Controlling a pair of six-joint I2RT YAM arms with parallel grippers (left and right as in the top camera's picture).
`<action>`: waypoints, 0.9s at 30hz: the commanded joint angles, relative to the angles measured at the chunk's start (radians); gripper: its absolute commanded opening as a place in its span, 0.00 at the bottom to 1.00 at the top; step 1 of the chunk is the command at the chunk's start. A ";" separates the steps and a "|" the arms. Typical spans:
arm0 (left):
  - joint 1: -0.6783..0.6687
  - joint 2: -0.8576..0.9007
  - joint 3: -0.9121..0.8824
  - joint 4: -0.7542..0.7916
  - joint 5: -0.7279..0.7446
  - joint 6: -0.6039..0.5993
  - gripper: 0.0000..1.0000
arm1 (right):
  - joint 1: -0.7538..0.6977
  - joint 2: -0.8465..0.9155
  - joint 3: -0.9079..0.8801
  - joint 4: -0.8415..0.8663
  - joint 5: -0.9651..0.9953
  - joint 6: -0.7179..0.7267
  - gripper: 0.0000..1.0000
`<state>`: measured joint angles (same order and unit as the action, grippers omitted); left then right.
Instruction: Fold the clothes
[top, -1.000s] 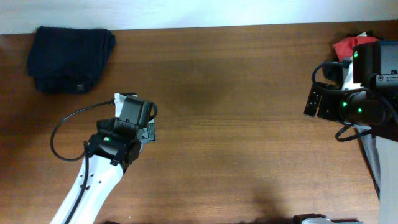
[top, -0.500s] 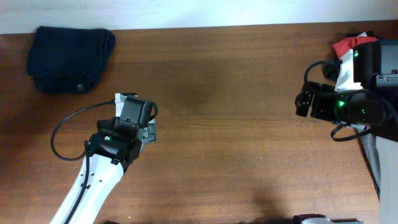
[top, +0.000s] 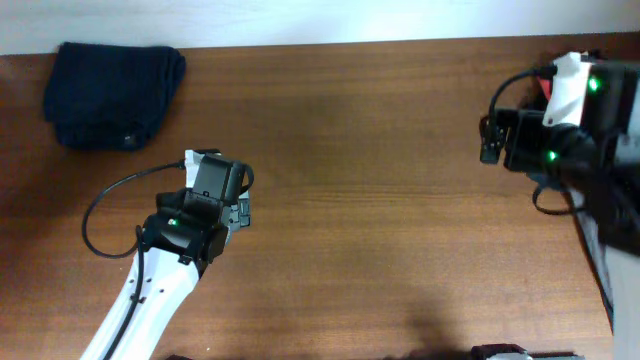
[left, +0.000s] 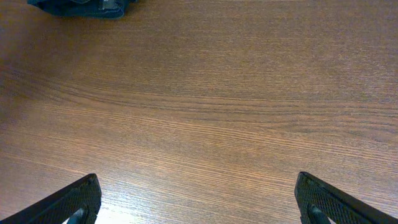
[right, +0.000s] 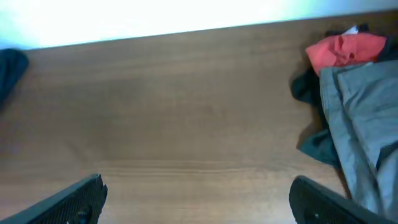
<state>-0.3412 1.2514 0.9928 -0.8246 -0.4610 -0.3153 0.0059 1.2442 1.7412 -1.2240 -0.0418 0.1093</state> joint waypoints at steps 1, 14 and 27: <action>-0.003 0.003 -0.002 0.002 -0.014 -0.010 0.99 | -0.005 -0.178 -0.219 0.153 0.016 -0.027 0.99; -0.003 0.003 -0.002 0.002 -0.014 -0.010 0.99 | -0.007 -0.926 -1.466 1.172 -0.058 -0.032 0.99; -0.003 0.003 -0.002 0.002 -0.014 -0.010 0.99 | -0.037 -1.113 -1.736 1.416 -0.130 -0.080 0.99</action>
<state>-0.3412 1.2514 0.9928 -0.8249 -0.4618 -0.3153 -0.0010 0.1623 0.0132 0.1860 -0.1635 0.0402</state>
